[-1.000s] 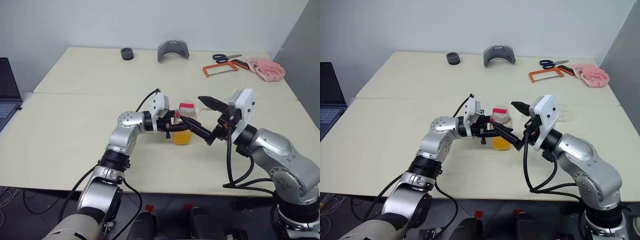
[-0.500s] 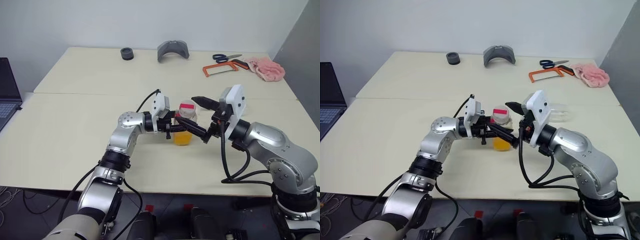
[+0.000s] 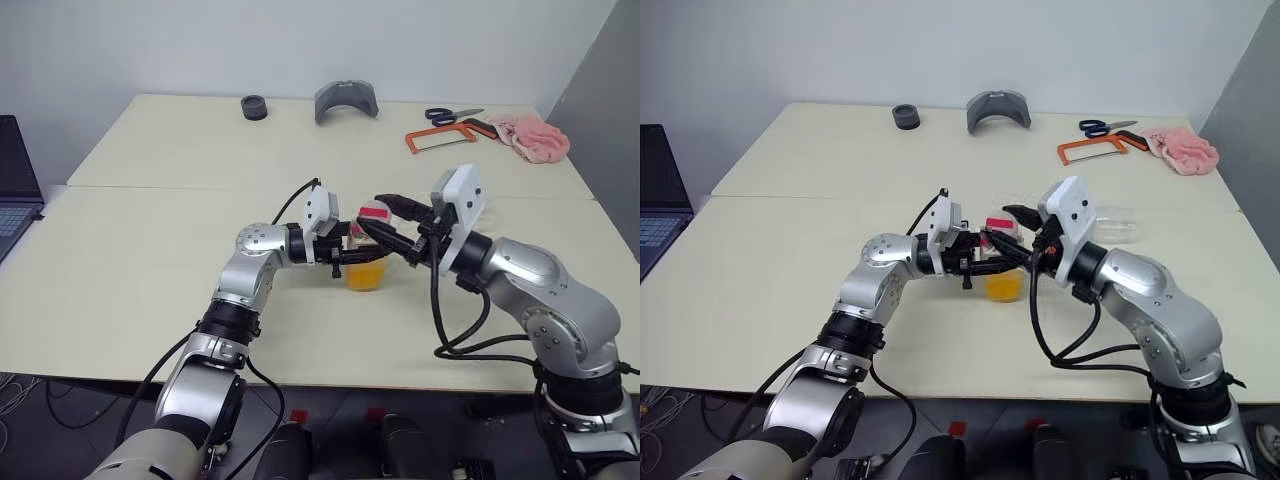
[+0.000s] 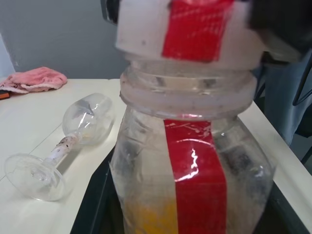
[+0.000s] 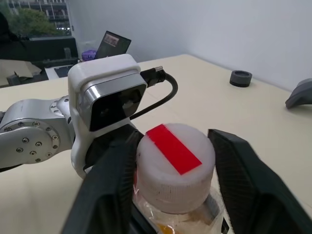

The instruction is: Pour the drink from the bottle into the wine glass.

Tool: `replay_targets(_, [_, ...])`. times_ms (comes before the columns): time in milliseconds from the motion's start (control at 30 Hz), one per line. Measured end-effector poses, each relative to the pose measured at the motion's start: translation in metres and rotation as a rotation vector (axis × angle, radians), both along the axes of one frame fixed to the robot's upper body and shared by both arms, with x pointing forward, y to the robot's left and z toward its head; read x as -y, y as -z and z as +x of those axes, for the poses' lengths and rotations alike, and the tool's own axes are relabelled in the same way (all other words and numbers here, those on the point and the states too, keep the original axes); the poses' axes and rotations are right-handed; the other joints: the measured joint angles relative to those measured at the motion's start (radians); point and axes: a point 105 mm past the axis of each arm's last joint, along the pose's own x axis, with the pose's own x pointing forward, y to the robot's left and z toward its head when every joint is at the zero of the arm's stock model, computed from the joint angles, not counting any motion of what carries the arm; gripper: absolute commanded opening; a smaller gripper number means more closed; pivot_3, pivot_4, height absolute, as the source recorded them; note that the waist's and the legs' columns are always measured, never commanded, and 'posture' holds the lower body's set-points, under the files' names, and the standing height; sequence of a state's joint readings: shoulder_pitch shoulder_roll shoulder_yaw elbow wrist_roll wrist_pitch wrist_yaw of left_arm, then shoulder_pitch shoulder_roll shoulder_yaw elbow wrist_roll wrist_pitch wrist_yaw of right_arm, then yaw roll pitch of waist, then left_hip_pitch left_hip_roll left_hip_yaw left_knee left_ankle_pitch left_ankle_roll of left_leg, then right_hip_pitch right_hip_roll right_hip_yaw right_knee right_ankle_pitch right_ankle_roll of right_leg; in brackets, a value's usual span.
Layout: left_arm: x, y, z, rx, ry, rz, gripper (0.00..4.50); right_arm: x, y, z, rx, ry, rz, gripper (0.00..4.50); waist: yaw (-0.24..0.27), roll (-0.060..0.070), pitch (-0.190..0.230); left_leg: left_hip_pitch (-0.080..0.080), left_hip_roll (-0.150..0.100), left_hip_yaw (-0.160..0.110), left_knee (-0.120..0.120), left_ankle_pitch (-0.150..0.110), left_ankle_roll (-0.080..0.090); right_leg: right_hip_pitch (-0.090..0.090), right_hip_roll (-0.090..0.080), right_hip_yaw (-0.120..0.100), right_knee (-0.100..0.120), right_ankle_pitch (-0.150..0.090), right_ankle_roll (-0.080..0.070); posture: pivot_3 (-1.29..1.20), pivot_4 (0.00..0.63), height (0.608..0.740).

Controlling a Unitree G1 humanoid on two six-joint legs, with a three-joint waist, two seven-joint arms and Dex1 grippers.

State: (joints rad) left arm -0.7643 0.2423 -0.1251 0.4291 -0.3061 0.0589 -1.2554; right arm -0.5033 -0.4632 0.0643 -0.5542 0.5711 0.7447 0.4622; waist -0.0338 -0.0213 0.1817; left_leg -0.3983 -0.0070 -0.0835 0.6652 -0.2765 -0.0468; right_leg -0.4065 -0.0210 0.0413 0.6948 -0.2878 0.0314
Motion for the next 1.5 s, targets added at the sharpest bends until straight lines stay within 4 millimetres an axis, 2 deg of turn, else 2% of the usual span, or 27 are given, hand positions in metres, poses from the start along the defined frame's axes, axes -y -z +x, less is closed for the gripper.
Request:
replay_targets(133, [0.000, 0.000, 0.000, 0.001, 0.000, 0.001, 1.66, 0.000, 0.000, 0.000, 0.007, -0.006, -0.005, 1.76, 0.000, 0.000, 0.000, 0.000, 0.000, 0.000, 0.000, 0.000, 0.000, 0.000, 0.000, 0.000, 0.000, 0.000, 0.000, 0.00, 0.150, 0.740])
replay_targets(333, [0.000, 0.002, -0.001, -0.001, 0.001, 0.005, 1.65, -0.002, -0.006, -0.003, 0.124, -0.012, -0.053, 1.73, 0.000, 0.000, 0.000, 0.000, 0.000, 0.000, 0.000, 0.000, 0.000, 0.000, 0.000, 0.000, 0.000, 0.000, 0.000, 0.00, 0.150, 0.740])
replay_targets(433, [0.000, 0.000, -0.002, 0.006, 0.003, 0.005, 1.65, -0.002, -0.015, -0.004, 0.127, -0.014, 0.037, 1.73, 0.000, 0.000, 0.000, 0.000, 0.000, 0.000, 0.000, 0.000, 0.000, 0.000, 0.000, 0.000, 0.000, 0.000, 0.000, 0.00, 0.150, 0.740])
replay_targets(533, [0.001, -0.002, -0.003, 0.019, 0.006, 0.004, 1.65, 0.010, -0.024, -0.006, 0.082, -0.002, 0.157, 1.72, 0.001, 0.000, 0.000, 0.000, 0.001, -0.002, 0.000, 0.000, 0.000, 0.000, -0.001, 0.000, 0.000, 0.000, 0.000, 0.00, 0.150, 0.740])
replay_targets(600, [0.000, -0.001, -0.004, 0.018, 0.004, 0.004, 1.65, 0.030, -0.026, -0.007, 0.068, 0.062, 0.204, 1.72, 0.003, 0.000, 0.000, 0.000, 0.001, -0.003, 0.000, 0.000, 0.000, 0.000, -0.002, 0.000, 0.000, 0.000, 0.000, 0.00, 0.150, 0.740])
replay_targets(700, [-0.007, 0.003, -0.002, 0.009, -0.019, 0.014, 1.65, 0.076, 0.005, -0.006, 0.025, 0.268, 0.114, 1.72, 0.009, 0.000, 0.000, -0.001, -0.001, 0.000, 0.000, 0.000, 0.000, 0.001, -0.002, -0.001, -0.002, 0.000, 0.000, 0.00, 0.150, 0.740])
replay_targets(767, [-0.009, 0.004, -0.002, 0.005, -0.026, 0.014, 1.65, 0.098, 0.027, -0.006, -0.018, 0.377, 0.085, 1.72, 0.006, 0.000, 0.000, 0.000, -0.001, 0.001, 0.000, 0.000, 0.000, 0.001, -0.002, 0.000, -0.002, 0.000, 0.000, 0.00, 0.150, 0.740])
replay_targets(833, [-0.008, 0.003, -0.003, 0.007, -0.021, 0.010, 1.65, 0.124, 0.060, -0.011, -0.084, 0.499, 0.030, 1.72, 0.007, 0.000, 0.000, 0.000, -0.001, 0.002, 0.000, 0.000, 0.000, 0.002, -0.001, -0.001, -0.002, 0.000, 0.000, 0.00, 0.150, 0.740])
replay_targets(900, [-0.010, 0.003, -0.002, 0.007, -0.028, 0.012, 1.65, 0.148, 0.102, -0.018, -0.198, 0.607, -0.040, 1.72, 0.005, 0.000, 0.000, 0.000, -0.001, 0.003, -0.001, 0.000, 0.000, 0.001, 0.000, 0.001, -0.001, 0.000, 0.000, 0.00, 0.150, 0.740])
replay_targets(967, [-0.010, 0.003, -0.001, 0.008, -0.032, 0.011, 1.65, 0.161, 0.132, -0.025, -0.288, 0.661, -0.072, 2.46, -0.002, 0.000, 0.000, 0.002, -0.001, 0.005, -0.001, 0.000, 0.000, 0.001, 0.001, 0.003, 0.000, 0.000, 0.000, 0.00, 0.150, 0.740])
replay_targets(1033, [-0.010, 0.002, 0.000, 0.009, -0.038, 0.009, 1.65, 0.162, 0.142, -0.028, -0.324, 0.668, -0.058, 3.08, -0.009, 0.000, 0.000, 0.004, 0.000, 0.004, -0.001, 0.000, 0.000, 0.001, 0.002, 0.004, 0.002, 0.000, 0.000, 0.00, 0.150, 0.740])
replay_targets(1167, [-0.011, -0.004, 0.004, 0.023, -0.061, 0.004, 1.65, 0.159, 0.142, -0.028, -0.322, 0.657, -0.041, 4.47, -0.012, 0.000, 0.000, 0.004, 0.000, 0.004, -0.001, 0.000, 0.000, 0.002, 0.003, 0.003, 0.002, 0.000, 0.000, 0.00, 0.150, 0.740])
replay_targets(1267, [-0.023, -0.007, 0.012, 0.029, -0.128, -0.002, 1.65, 0.160, 0.138, -0.029, -0.310, 0.624, -0.079, 4.50, -0.012, 0.000, 0.000, 0.004, 0.000, 0.004, -0.001, 0.000, 0.000, 0.002, 0.003, 0.003, 0.002, 0.000, 0.000, 0.00, 0.150, 0.740])
replay_targets(1333, [-0.036, -0.011, 0.020, 0.037, -0.201, -0.012, 1.65, 0.159, 0.127, -0.030, -0.271, 0.574, -0.146, 4.50, -0.011, 0.000, 0.000, 0.004, 0.000, 0.003, -0.001, 0.000, 0.000, 0.002, 0.003, 0.003, 0.002, 0.000, 0.000, 0.00, 0.150, 0.740])
replay_targets(1367, [-0.045, -0.014, 0.026, 0.039, -0.253, -0.025, 1.65, 0.152, 0.117, -0.030, -0.243, 0.527, -0.158, 4.50, -0.012, 0.000, 0.000, 0.004, 0.000, 0.003, -0.001, 0.000, 0.000, 0.002, 0.003, 0.003, 0.002, 0.000, 0.000, 0.00, 0.150, 0.740])
replay_targets(1400, [-0.053, -0.016, 0.032, 0.038, -0.308, -0.037, 1.65, 0.142, 0.105, -0.028, -0.214, 0.475, -0.150, 4.50, -0.014, 0.000, 0.000, 0.004, 0.001, 0.003, 0.000, 0.000, 0.000, 0.002, 0.003, 0.003, 0.002, 0.000, 0.000, 0.00, 0.150, 0.740])
replay_targets(1467, [-0.079, -0.022, 0.051, 0.037, -0.483, -0.081, 1.65, 0.097, 0.070, -0.023, -0.130, 0.273, -0.118, 4.50, -0.026, 0.000, 0.000, 0.005, 0.002, 0.002, -0.001, 0.000, 0.000, 0.002, 0.004, 0.003, 0.002, 0.000, 0.000, 0.00, 0.150, 0.740])
replay_targets(1500, [-0.086, -0.025, 0.056, 0.039, -0.532, -0.096, 1.65, 0.082, 0.059, -0.024, -0.097, 0.208, -0.110, 4.50, -0.025, 0.000, 0.000, 0.005, 0.002, 0.001, 0.000, 0.000, 0.000, 0.002, 0.004, 0.002, 0.002, 0.000, 0.000, 0.00, 0.150, 0.740])
